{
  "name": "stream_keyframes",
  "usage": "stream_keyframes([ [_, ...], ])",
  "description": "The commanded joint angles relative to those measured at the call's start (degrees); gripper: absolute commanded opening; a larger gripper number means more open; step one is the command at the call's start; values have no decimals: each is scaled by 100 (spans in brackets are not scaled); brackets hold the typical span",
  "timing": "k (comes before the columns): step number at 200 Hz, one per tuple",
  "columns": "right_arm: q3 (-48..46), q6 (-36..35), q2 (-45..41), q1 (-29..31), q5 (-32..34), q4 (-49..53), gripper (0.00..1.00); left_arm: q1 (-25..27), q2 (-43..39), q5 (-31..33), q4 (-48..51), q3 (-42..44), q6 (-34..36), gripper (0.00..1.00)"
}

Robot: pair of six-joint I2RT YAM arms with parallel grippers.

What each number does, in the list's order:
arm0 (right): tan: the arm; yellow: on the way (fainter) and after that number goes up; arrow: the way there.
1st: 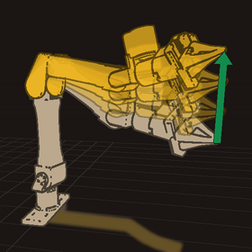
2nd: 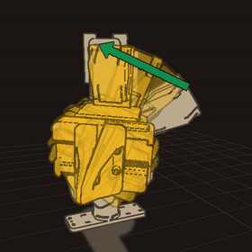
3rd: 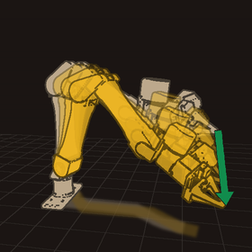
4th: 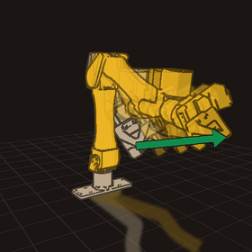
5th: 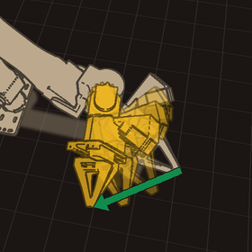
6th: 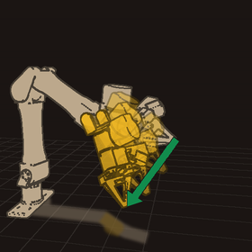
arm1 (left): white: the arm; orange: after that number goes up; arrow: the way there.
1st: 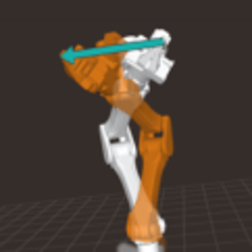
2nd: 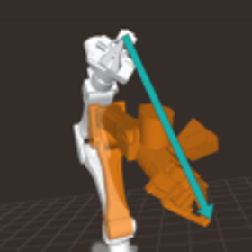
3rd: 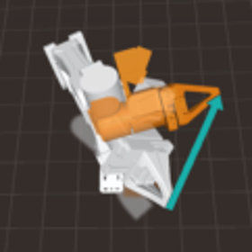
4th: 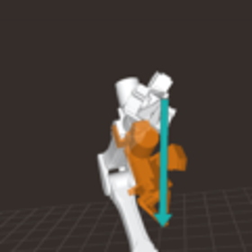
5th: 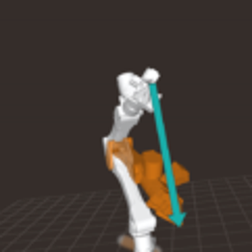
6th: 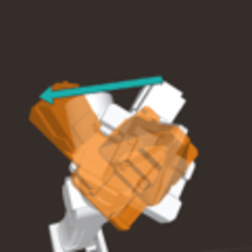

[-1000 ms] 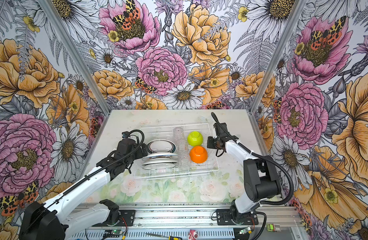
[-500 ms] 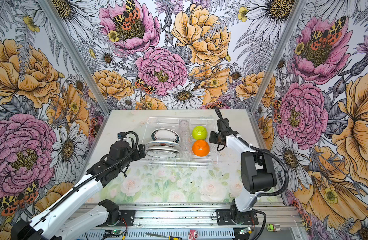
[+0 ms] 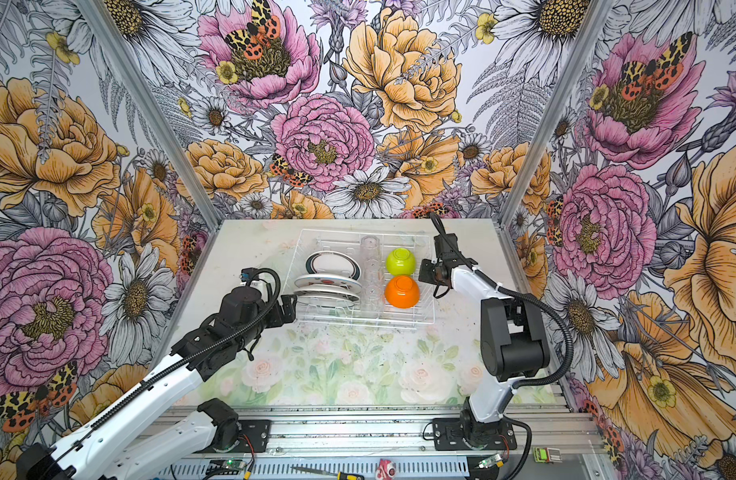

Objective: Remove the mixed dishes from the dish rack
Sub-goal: 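Raise the left gripper over the plates while the right gripper moves over the bowls, then lower the left gripper onto the rim of the nearest white plate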

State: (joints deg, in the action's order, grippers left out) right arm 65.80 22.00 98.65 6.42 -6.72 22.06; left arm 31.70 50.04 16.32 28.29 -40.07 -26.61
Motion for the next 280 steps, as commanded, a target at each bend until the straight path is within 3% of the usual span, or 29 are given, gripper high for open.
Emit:
stream_keyframes([
  [1,-31,-615,-137,-97,578,-18,0,63,64,-127,-14,-103,138,99],
  [57,-288,-1077,-346,-68,346,-29,0,169,224,-225,-105,-244,199,99],
  [145,-585,-1466,-581,262,522,-31,0,319,178,-312,-101,-300,269,99],
  [212,-497,-1566,-548,465,265,-34,0,345,-111,-599,-90,-71,280,99],
  [280,-513,-1318,-498,633,451,-26,0,354,-283,-726,-70,80,292,99],
])
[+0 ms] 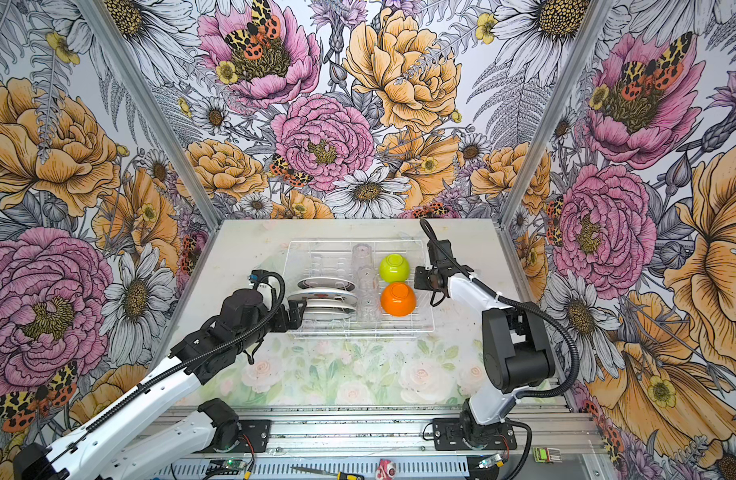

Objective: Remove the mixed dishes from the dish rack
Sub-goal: 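Lower the left gripper onto the rim of the nearest white plate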

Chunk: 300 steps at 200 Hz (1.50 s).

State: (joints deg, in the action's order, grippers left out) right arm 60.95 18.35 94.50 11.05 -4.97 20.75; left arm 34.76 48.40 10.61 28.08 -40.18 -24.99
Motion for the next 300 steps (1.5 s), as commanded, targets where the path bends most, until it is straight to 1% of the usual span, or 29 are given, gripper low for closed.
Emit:
stream_keyframes([
  [1,-29,-955,-82,170,277,105,0,48,-120,-160,-39,95,133,99],
  [12,-53,-898,-165,160,296,106,0,48,-142,-172,-18,98,144,99],
  [15,-63,-891,-200,161,291,105,6,49,-146,-180,-13,98,144,99],
  [19,-65,-882,-245,157,272,108,16,48,-155,-193,3,98,150,99],
  [27,-79,-862,-351,161,233,106,42,52,-188,-228,38,93,153,99],
  [34,-83,-842,-494,154,189,104,54,55,-227,-280,75,90,154,99],
  [46,-81,-835,-737,160,104,110,65,71,-319,-427,114,90,153,99],
  [64,-89,-761,-1156,161,56,105,74,125,-481,-636,170,119,121,98],
  [77,-107,-679,-1455,160,26,108,76,183,-588,-758,193,140,125,96],
  [91,-160,-577,-1741,160,-149,96,77,236,-671,-833,199,188,141,92],
  [109,-293,-406,-2043,165,-505,97,77,268,-692,-953,211,239,251,78],
  [116,-353,-324,-2126,162,-648,91,77,285,-667,-977,223,248,269,74],
  [142,-674,-123,-2469,209,-1116,90,77,396,-481,-985,215,201,403,64],
  [150,-806,-93,-2588,239,-1186,83,77,441,-398,-932,215,166,454,64],
  [164,-1044,-42,-2827,261,-1234,90,77,502,-228,-838,205,73,565,59],
  [193,-1492,-49,-3337,266,-1257,87,78,708,86,-665,179,-116,855,59],
  [222,-1706,-51,-3642,263,-1242,88,80,802,330,-292,179,-245,1025,60],
  [266,-1715,-16,-3598,260,-1274,88,79,932,426,93,246,-500,1164,59],
  [300,-1700,-64,-3590,266,-1274,91,80,993,372,91,302,-526,1249,59],
])
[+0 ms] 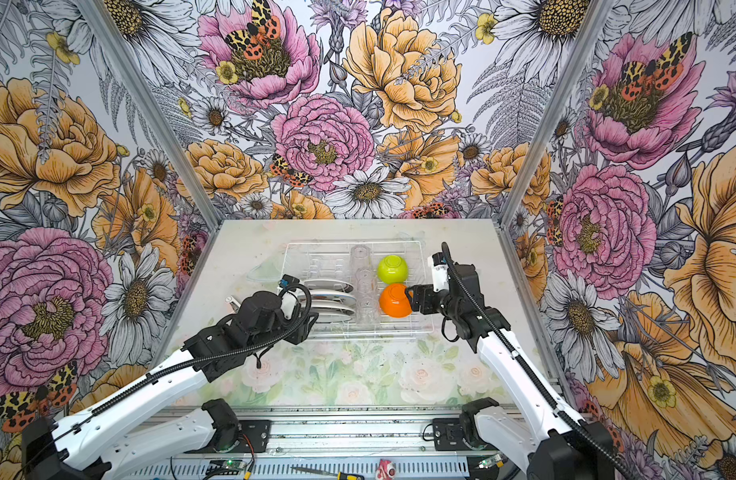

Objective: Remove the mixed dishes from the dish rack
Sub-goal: 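Lower the left gripper onto the rim of the nearest white plate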

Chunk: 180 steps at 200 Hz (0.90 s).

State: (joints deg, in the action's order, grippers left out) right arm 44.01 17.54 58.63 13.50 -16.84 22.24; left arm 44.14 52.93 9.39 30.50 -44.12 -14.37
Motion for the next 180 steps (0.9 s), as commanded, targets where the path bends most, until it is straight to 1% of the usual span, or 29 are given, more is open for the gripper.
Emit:
stream_keyframes([
  [1,-11,10,-6,21,-85,-60,80,58,-81,213,60,-133,188,59],
  [36,-5,-30,-26,21,-65,-60,80,55,15,219,123,-133,275,59],
  [78,20,-49,18,17,-202,-55,80,59,80,91,115,-169,412,59],
  [121,85,-75,13,15,-342,-57,80,66,394,-244,115,-200,507,56],
  [159,90,-99,-10,21,-451,-68,80,64,694,-145,107,-270,521,57],
  [167,77,-88,-1,21,-452,-71,80,70,739,-35,107,-290,522,58],
  [180,49,-102,-1,20,-441,-69,80,67,804,143,116,-319,595,58],
])
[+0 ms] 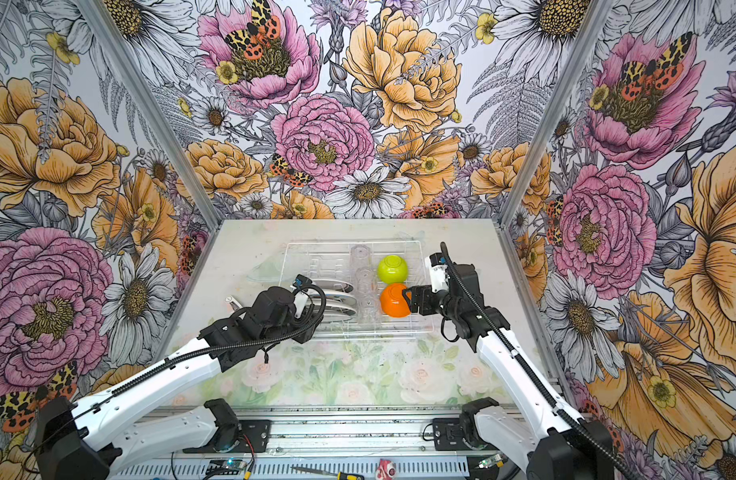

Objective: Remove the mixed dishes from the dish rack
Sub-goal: 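Lower the left gripper onto the rim of the nearest white plate, then grasp the nearest white plate with the left gripper and lift it upright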

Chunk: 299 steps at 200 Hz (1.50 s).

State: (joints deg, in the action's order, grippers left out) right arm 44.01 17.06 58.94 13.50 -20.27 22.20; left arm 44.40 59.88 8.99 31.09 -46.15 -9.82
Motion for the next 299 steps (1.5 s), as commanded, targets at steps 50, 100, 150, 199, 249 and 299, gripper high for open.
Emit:
stream_keyframes([
  [50,-1,-7,-66,17,-45,-57,80,25,243,256,54,-144,318,55],
  [100,35,2,-45,21,40,-53,80,103,471,255,19,-137,612,55],
  [150,105,42,75,19,119,-57,80,322,803,805,14,-289,993,59],
  [199,126,87,74,20,242,-53,80,424,790,1281,-152,-273,1233,38],
  [249,121,114,150,21,383,-66,80,516,279,1792,-790,352,1444,28],
  [299,226,224,342,19,369,-84,81,519,-307,2156,-1389,836,1700,19],
])
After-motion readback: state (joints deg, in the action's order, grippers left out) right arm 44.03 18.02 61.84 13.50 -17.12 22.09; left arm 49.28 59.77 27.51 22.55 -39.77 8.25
